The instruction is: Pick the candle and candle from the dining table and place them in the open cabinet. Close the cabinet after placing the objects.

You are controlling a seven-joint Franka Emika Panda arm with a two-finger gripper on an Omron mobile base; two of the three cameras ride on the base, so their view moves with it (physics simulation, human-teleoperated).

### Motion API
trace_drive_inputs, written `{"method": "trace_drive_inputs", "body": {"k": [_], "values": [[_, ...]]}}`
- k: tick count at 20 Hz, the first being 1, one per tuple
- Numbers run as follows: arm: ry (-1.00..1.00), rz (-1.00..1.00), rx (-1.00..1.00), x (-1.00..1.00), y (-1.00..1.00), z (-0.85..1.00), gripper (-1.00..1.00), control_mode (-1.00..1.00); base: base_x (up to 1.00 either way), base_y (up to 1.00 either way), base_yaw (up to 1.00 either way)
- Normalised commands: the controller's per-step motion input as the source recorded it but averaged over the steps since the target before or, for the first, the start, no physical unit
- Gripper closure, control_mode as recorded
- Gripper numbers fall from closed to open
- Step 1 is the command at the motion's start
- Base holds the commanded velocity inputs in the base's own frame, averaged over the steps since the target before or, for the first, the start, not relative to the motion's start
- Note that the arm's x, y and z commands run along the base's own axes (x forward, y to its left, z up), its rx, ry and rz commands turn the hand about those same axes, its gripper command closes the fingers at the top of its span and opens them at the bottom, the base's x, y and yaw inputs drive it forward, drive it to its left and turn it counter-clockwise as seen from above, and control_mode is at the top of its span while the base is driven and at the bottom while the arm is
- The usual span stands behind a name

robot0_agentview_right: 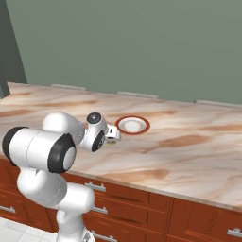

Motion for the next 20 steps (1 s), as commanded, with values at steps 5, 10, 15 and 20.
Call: {"method": "trace_drive_inputs", "body": {"k": [5, 10, 15, 20], "values": [[0.00, 0.00, 0.00, 0.19, -0.01, -0.12, -1.00, -1.00, 0.00, 0.00, 0.00], [0.00, 0.00, 0.00, 0.19, -0.03, -0.01, -1.00, -1.00, 0.00, 0.00, 0.00], [0.00, 0.00, 0.00, 0.14, -0.04, -0.01, -1.00, -1.00, 0.00, 0.00, 0.00], [0.00, 0.00, 0.00, 0.15, -0.02, -0.12, -1.00, -1.00, 0.00, 0.00, 0.00]]}}
